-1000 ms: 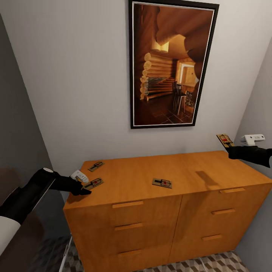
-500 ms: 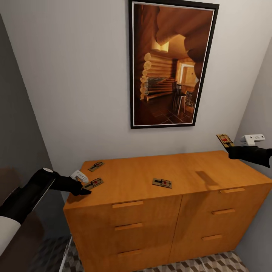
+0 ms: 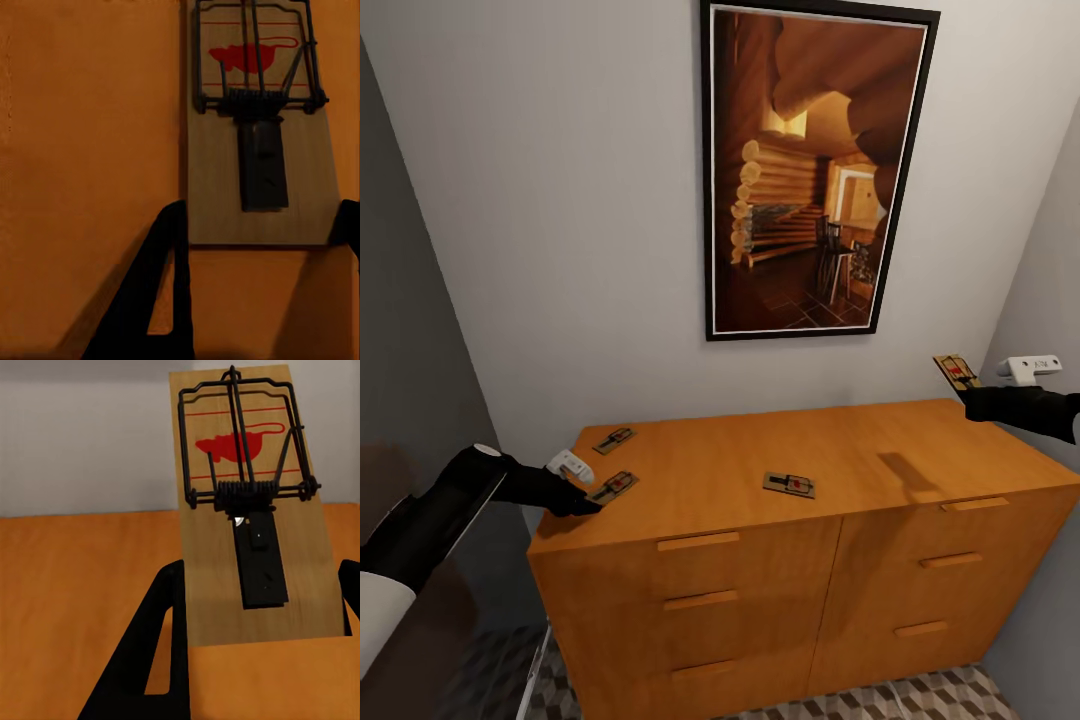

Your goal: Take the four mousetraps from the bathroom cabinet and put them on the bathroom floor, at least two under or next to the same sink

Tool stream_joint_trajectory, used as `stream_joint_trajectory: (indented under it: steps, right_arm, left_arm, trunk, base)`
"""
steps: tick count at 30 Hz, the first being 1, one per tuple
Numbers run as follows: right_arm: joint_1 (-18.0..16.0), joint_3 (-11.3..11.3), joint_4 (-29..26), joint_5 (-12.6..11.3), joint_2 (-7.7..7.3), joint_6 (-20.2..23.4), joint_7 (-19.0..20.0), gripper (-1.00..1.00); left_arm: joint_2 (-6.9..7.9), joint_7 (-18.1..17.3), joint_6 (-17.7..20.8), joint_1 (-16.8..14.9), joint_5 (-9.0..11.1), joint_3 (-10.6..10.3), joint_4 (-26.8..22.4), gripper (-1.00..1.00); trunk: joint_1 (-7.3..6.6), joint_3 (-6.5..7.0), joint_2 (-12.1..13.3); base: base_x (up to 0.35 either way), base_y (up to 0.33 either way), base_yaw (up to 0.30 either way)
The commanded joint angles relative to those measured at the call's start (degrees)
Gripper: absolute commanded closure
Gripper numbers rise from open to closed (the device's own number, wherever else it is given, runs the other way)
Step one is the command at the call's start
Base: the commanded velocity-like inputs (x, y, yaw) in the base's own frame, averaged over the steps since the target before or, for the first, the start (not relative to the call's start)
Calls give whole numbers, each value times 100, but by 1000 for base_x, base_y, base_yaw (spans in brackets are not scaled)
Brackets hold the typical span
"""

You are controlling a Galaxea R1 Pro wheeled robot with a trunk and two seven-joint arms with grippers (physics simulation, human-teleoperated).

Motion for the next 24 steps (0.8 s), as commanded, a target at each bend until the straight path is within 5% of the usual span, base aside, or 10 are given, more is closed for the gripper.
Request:
stream_joint_trajectory:
  steps: [1,15,17,21,24]
  right_arm:
    - [-6,-4,-2,-38,-1,36,-11,100]
    - [-6,-11,-2,-35,-27,36,-11,100]
    - [-6,-10,-2,-36,-27,36,-11,100]
    - [-6,-9,-2,-35,-28,36,-11,100]
    - [-6,-11,-2,-34,-28,36,-11,100]
  left_arm:
    - [1,-50,-2,0,-112,-16,277,100]
    - [-6,-15,-2,-1,-119,46,222,100]
    - [-3,-9,26,-1,-111,359,98,100]
    - [6,-36,380,-1,-149,1367,-669,100]
    - [82,-62,860,-1,-165,1646,-1369,100]
  trunk:
    - [1,-8,-3]
    - [1,-8,-3]
    - [1,-8,-3]
    - [1,-8,-3]
    - [1,-8,-3]
  base:
    - [0,0,0]
    - [0,0,0]
    - [0,0,0]
    - [0,0,0]
    - [0,0,0]
